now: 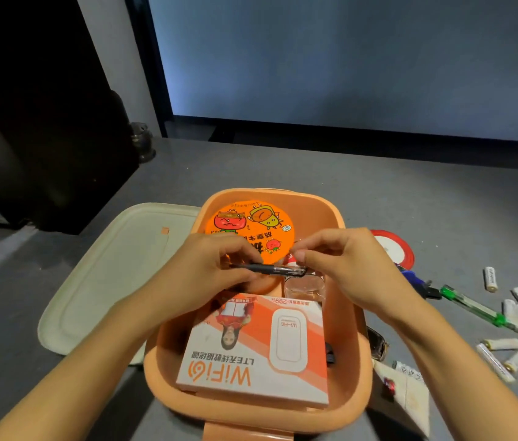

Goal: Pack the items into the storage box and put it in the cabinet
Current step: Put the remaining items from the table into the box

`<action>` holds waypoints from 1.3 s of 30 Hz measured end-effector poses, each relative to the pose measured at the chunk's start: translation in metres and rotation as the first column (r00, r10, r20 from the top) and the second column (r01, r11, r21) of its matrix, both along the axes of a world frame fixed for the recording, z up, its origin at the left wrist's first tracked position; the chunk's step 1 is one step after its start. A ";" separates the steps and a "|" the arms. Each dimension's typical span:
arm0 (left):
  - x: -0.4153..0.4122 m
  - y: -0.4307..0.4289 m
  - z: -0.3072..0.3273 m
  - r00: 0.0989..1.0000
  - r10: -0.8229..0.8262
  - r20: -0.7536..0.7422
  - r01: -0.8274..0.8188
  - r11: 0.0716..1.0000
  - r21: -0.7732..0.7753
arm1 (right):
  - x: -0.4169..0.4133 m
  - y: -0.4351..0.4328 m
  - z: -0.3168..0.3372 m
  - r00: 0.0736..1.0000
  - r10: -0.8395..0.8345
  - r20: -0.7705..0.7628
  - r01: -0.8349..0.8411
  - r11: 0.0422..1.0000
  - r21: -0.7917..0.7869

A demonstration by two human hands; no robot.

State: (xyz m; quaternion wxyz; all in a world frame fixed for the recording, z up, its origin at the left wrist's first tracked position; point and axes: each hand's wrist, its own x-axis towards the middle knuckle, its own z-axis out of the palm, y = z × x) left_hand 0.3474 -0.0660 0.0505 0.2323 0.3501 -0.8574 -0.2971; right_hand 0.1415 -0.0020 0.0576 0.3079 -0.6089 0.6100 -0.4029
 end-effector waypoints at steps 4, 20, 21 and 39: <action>0.000 0.001 -0.006 1.000 0.012 0.006 -0.012 0.998 0.057 | -0.003 0.000 -0.006 0.999 0.018 0.030 -0.019 0.999 0.036; 0.018 -0.003 -0.016 0.991 -0.036 0.127 0.041 0.999 -0.034 | 0.019 -0.006 -0.018 0.877 0.116 -0.467 -0.082 0.992 0.092; 0.018 -0.004 -0.016 0.990 -0.043 0.133 0.048 0.998 -0.034 | 0.015 -0.006 -0.016 0.896 0.081 -0.437 -0.064 0.997 0.053; 0.001 -0.040 -0.024 0.988 0.092 0.127 -0.069 0.982 -0.177 | -0.138 -0.047 -0.107 0.798 -0.392 -0.459 0.570 0.738 0.361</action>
